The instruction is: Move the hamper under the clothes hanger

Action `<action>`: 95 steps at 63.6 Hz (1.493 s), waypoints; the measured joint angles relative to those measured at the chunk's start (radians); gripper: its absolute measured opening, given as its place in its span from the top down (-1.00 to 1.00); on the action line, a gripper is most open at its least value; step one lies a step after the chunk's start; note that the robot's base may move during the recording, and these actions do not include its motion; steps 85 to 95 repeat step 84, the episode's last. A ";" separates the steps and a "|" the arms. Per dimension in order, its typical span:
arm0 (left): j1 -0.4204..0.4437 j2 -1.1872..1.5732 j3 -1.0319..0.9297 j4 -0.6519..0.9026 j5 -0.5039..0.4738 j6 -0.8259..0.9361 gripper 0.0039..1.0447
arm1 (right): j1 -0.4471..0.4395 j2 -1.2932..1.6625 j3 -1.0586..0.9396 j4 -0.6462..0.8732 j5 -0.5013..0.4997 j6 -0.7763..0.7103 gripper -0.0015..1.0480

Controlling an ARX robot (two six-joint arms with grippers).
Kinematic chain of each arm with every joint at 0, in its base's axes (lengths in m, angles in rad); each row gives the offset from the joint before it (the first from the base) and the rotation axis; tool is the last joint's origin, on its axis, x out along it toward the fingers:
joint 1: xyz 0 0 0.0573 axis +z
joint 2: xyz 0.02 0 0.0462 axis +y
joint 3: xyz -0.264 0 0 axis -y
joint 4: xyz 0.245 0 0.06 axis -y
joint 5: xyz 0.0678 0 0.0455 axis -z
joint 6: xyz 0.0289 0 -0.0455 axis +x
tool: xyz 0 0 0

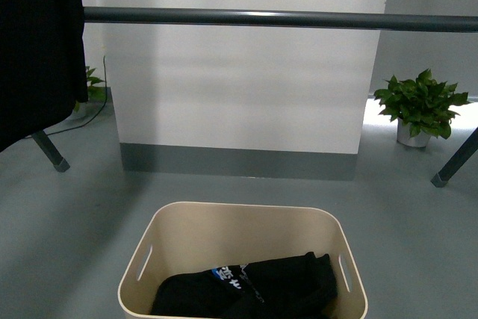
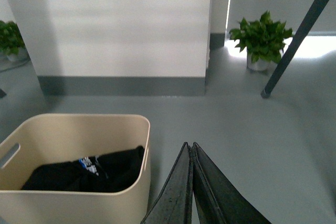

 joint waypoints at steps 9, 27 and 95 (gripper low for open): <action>0.000 -0.003 0.000 -0.003 0.000 0.000 0.94 | 0.000 -0.012 0.000 -0.005 0.000 0.000 0.95; 0.000 -0.004 0.000 -0.003 0.000 -0.001 0.45 | 0.000 -0.012 0.000 -0.006 0.000 0.000 0.62; 0.000 -0.004 0.000 -0.003 0.000 0.000 -0.88 | 0.000 -0.012 0.000 -0.006 0.000 0.000 -0.85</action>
